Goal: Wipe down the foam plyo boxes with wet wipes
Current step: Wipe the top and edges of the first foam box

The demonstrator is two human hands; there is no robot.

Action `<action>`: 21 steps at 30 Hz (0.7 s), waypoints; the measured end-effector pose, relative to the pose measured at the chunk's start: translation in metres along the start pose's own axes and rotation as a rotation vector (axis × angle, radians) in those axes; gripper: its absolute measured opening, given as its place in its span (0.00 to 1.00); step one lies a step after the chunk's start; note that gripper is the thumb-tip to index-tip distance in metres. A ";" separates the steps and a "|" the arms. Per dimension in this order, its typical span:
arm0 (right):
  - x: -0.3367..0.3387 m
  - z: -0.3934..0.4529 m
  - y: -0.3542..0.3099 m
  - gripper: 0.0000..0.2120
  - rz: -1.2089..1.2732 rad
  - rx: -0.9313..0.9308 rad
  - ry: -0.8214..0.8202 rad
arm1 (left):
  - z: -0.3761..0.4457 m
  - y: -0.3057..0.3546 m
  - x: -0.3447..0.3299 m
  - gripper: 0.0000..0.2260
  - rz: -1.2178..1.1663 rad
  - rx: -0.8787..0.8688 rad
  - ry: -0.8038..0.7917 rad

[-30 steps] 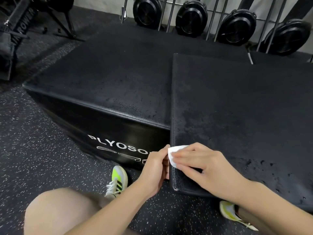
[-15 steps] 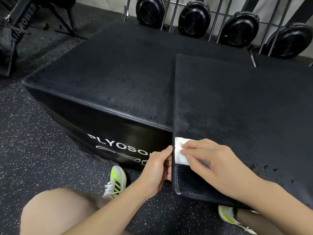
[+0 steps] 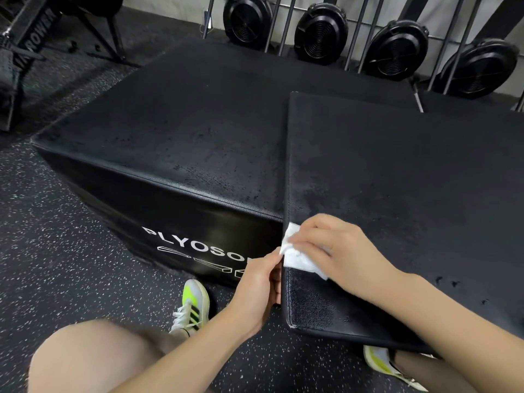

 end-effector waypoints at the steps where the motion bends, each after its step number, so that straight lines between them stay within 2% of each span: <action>1: -0.002 -0.008 -0.005 0.07 0.008 0.037 -0.048 | -0.002 0.002 -0.002 0.22 -0.004 -0.007 -0.015; 3: -0.001 -0.020 -0.011 0.11 0.015 0.085 -0.110 | -0.003 0.004 -0.004 0.28 -0.012 0.001 -0.040; 7: -0.001 -0.022 0.001 0.13 -0.003 0.059 -0.058 | 0.003 0.000 0.002 0.14 0.039 -0.005 -0.012; 11: -0.007 -0.015 0.005 0.12 -0.023 0.054 -0.052 | 0.005 -0.002 0.004 0.12 0.055 0.001 -0.007; 14: -0.004 -0.003 0.004 0.07 -0.058 0.111 -0.060 | 0.003 0.000 0.003 0.12 0.034 0.028 0.009; 16: 0.001 0.011 0.010 0.10 -0.139 0.151 -0.005 | 0.004 0.000 0.002 0.12 0.015 0.025 0.006; 19: 0.010 0.029 0.023 0.07 -0.050 -0.019 0.030 | 0.005 0.002 0.001 0.15 -0.031 0.033 0.024; 21: 0.007 0.025 0.018 0.07 -0.032 0.004 -0.014 | 0.006 0.004 -0.001 0.15 -0.073 0.028 0.048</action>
Point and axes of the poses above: each hand's wrist, its own z-axis towards the middle knuckle, its own x-axis out of the back of the hand, y = z × x, the point moved 3 cm from there along z, towards the middle knuckle, and after that the axes turned 2 degrees about -y, right-handed, at the moved point
